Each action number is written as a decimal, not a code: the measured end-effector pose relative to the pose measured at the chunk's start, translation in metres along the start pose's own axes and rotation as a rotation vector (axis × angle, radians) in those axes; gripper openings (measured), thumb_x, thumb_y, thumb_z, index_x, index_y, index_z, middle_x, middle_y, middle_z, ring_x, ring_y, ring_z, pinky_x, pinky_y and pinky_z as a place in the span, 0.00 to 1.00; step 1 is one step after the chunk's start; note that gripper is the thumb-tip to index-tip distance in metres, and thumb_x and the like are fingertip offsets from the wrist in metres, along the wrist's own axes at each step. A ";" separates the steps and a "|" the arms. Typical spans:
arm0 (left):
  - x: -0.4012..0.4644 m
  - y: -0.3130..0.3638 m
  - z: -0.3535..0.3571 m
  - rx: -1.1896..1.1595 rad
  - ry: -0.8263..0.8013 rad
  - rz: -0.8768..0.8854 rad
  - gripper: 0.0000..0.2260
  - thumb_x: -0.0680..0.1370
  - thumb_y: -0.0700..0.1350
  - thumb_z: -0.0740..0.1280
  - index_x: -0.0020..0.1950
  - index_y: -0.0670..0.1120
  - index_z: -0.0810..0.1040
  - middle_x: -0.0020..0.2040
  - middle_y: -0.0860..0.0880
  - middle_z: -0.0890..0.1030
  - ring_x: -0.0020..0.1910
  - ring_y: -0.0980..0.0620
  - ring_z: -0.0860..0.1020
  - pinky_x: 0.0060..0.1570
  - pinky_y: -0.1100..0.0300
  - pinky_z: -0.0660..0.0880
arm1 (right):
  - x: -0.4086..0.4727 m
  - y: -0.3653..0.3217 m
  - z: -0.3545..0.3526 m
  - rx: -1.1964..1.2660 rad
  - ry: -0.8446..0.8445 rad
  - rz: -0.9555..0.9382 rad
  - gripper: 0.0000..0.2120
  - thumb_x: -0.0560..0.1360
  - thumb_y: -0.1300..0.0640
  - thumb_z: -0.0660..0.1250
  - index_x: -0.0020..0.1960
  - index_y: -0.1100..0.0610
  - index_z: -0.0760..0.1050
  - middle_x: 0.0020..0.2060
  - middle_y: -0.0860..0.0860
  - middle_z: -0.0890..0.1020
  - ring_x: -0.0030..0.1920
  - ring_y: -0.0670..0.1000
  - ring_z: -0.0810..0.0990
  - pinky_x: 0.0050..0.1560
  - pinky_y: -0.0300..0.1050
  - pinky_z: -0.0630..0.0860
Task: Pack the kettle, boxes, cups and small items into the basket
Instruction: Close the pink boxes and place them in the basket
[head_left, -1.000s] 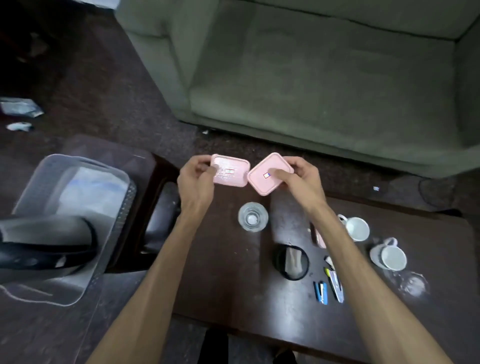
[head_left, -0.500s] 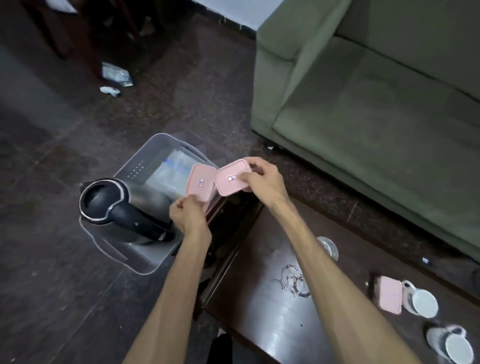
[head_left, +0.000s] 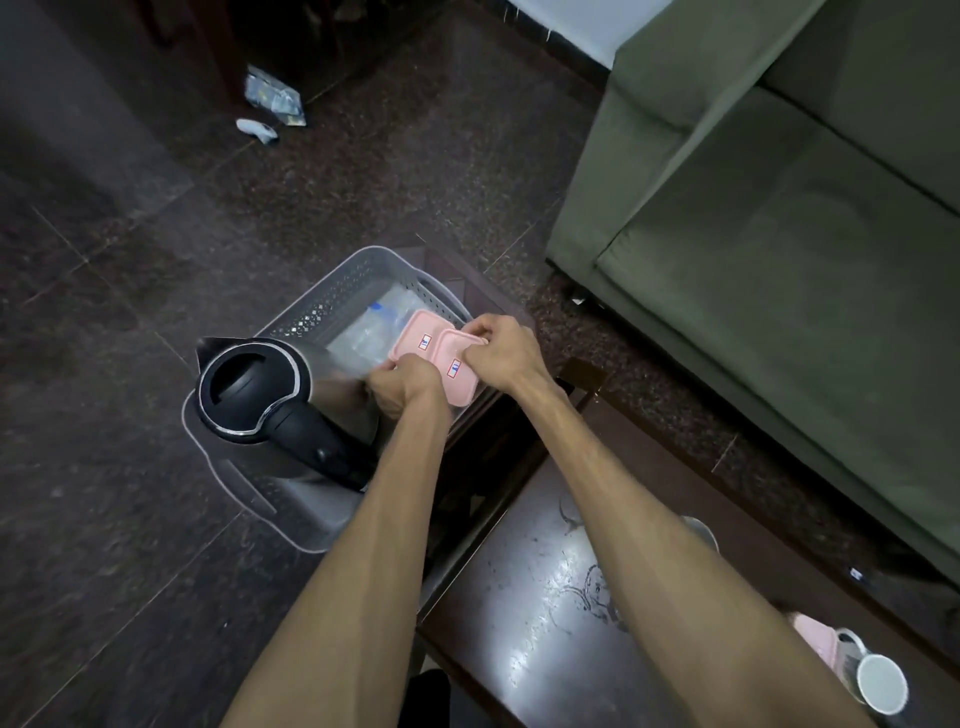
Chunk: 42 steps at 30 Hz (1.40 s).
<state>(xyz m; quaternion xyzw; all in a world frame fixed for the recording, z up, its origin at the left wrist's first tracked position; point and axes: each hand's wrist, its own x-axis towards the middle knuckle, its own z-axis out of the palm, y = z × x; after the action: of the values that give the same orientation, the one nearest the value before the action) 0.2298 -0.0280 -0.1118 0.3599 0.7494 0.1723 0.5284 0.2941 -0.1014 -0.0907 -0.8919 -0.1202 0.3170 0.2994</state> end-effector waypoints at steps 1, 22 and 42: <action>0.003 0.002 0.002 0.023 0.000 -0.007 0.17 0.78 0.39 0.62 0.65 0.39 0.81 0.64 0.38 0.82 0.62 0.37 0.81 0.62 0.48 0.79 | -0.001 -0.001 0.004 -0.021 0.017 -0.008 0.13 0.71 0.60 0.69 0.54 0.52 0.84 0.51 0.54 0.88 0.58 0.58 0.83 0.62 0.48 0.77; 0.021 -0.021 0.005 0.376 0.025 0.339 0.18 0.79 0.40 0.62 0.69 0.42 0.76 0.68 0.35 0.79 0.68 0.36 0.76 0.68 0.52 0.70 | -0.027 0.033 0.018 -0.344 0.266 -0.157 0.10 0.79 0.53 0.65 0.57 0.55 0.80 0.54 0.55 0.82 0.55 0.59 0.83 0.50 0.49 0.77; -0.201 -0.207 -0.004 0.458 -0.761 1.096 0.09 0.74 0.36 0.65 0.48 0.43 0.84 0.45 0.45 0.85 0.44 0.42 0.83 0.50 0.44 0.80 | -0.209 0.283 -0.110 0.280 0.768 0.373 0.07 0.72 0.55 0.70 0.47 0.50 0.86 0.41 0.47 0.88 0.45 0.51 0.87 0.49 0.44 0.80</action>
<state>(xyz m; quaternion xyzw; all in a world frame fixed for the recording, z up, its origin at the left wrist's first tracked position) 0.1893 -0.3134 -0.1083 0.8230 0.2405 0.1139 0.5019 0.2104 -0.4600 -0.0919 -0.9022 0.2068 0.0247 0.3778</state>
